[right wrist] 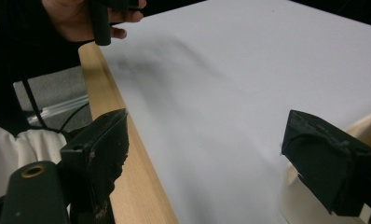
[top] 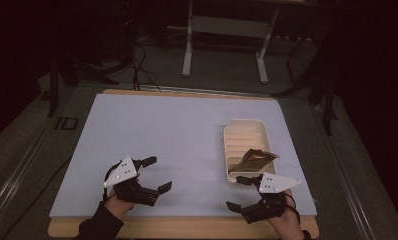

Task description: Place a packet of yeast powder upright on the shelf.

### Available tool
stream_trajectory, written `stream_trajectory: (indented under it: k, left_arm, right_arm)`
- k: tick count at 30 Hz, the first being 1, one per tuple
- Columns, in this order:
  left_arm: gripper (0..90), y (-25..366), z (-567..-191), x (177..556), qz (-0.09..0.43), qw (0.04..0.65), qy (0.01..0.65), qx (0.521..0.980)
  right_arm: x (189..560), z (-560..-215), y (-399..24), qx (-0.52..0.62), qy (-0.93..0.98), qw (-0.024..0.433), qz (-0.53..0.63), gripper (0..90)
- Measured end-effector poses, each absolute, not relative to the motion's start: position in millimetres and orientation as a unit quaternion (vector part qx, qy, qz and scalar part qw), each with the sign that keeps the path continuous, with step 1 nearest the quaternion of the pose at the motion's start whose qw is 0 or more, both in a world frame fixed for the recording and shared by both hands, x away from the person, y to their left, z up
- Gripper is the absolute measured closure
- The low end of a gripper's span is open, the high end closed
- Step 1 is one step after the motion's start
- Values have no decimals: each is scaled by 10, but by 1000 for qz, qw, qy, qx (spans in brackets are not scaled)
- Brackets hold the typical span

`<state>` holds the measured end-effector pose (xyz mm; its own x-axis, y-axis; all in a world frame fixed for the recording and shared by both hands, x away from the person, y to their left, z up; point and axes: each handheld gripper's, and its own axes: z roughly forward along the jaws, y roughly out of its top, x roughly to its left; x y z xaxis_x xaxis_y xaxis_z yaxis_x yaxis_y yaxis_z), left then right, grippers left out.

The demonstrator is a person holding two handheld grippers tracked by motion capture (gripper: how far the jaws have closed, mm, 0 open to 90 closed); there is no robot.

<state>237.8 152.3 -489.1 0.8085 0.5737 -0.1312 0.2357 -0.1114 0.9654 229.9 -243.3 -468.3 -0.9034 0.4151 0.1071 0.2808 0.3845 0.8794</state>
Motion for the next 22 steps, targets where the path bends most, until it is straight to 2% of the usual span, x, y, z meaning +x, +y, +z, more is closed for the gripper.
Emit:
stream_trajectory:
  k: [22]
  left_arm:
    - [43,1490,-4913,2374,135,607,270,735]
  right_arm:
    - [2358,-4751,-2592,221,821,70,521,152]
